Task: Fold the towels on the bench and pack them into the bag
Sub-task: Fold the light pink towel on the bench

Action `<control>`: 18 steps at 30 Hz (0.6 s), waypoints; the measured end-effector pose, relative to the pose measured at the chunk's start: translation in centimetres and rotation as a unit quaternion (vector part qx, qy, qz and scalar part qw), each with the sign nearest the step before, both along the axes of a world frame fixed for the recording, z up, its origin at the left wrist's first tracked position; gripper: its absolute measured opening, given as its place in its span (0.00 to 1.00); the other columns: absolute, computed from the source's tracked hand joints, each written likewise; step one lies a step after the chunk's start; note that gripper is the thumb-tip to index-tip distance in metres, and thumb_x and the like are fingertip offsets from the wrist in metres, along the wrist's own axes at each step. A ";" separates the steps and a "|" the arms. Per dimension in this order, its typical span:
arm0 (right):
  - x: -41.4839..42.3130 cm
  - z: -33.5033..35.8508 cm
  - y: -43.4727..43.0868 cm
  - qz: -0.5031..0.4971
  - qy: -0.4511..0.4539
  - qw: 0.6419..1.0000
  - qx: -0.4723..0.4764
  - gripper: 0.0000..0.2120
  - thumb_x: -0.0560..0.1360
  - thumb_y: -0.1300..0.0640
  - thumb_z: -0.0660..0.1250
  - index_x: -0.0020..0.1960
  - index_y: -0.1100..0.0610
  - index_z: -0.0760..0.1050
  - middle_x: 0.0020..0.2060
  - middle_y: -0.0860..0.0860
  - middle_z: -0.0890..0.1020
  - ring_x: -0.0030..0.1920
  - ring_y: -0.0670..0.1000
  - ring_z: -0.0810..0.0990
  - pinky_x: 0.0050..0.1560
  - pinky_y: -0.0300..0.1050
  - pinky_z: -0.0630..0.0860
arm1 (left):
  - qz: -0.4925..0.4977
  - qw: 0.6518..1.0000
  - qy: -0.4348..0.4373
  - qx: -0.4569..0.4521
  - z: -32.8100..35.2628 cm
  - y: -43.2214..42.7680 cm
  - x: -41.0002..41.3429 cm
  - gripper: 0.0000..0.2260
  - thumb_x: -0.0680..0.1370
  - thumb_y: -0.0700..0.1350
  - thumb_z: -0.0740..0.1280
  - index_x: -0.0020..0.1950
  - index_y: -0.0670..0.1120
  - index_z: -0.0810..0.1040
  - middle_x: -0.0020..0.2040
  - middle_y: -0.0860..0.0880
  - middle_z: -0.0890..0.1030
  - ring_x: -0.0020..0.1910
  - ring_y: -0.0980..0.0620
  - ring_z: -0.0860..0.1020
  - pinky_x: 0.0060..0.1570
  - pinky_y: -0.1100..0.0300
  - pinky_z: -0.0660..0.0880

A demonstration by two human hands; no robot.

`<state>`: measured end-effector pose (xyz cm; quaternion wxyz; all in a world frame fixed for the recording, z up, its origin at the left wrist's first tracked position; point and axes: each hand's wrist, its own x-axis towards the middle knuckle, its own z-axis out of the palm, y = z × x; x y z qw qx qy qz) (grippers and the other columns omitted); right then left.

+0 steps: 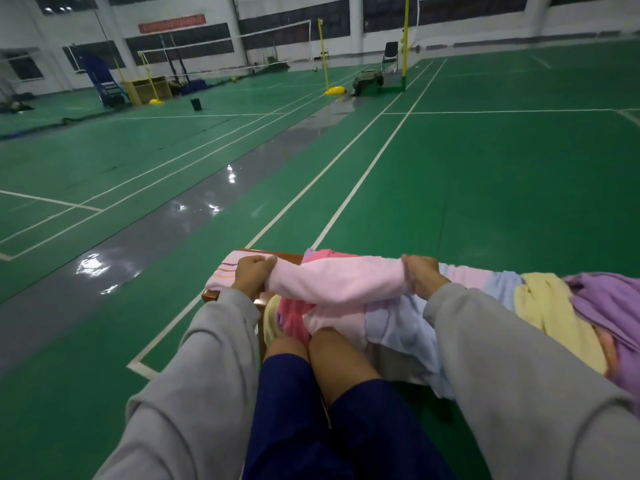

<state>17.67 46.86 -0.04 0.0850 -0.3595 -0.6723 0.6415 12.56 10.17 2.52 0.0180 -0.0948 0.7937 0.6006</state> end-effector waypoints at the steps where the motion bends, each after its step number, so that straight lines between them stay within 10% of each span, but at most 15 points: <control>1: 0.6 -1.0 0.0 0.010 -0.017 1.000 0.001 0.10 0.76 0.58 0.68 0.55 0.59 0.73 0.50 0.55 0.80 0.50 0.57 0.79 0.49 0.45 0.76 | -0.004 1.000 -0.003 -0.023 -1.8 -0.8 -0.8 0.14 0.73 0.51 0.73 0.47 0.40 0.85 0.47 0.39 0.86 0.51 0.37 0.84 0.55 0.39 0.81; 9: -0.8 -1.6 2.1 0.026 -0.040 0.997 0.062 0.23 0.79 0.55 0.68 0.69 0.66 0.72 0.65 0.59 0.78 0.64 0.61 0.77 0.66 0.51 0.75 | 0.012 0.992 -0.003 -0.127 -0.5 -0.6 -0.7 0.15 0.71 0.54 0.70 0.38 0.42 0.82 0.39 0.42 0.84 0.44 0.39 0.81 0.49 0.44 0.81; 18: -7.3 0.0 3.2 0.074 -0.031 0.981 0.174 0.13 0.76 0.52 0.69 0.38 0.60 0.77 0.39 0.59 0.82 0.41 0.62 0.82 0.45 0.63 0.83 | 0.038 0.993 0.004 -0.114 0.2 0.4 -6.0 0.13 0.71 0.57 0.67 0.43 0.47 0.82 0.42 0.46 0.84 0.46 0.39 0.82 0.48 0.41 0.83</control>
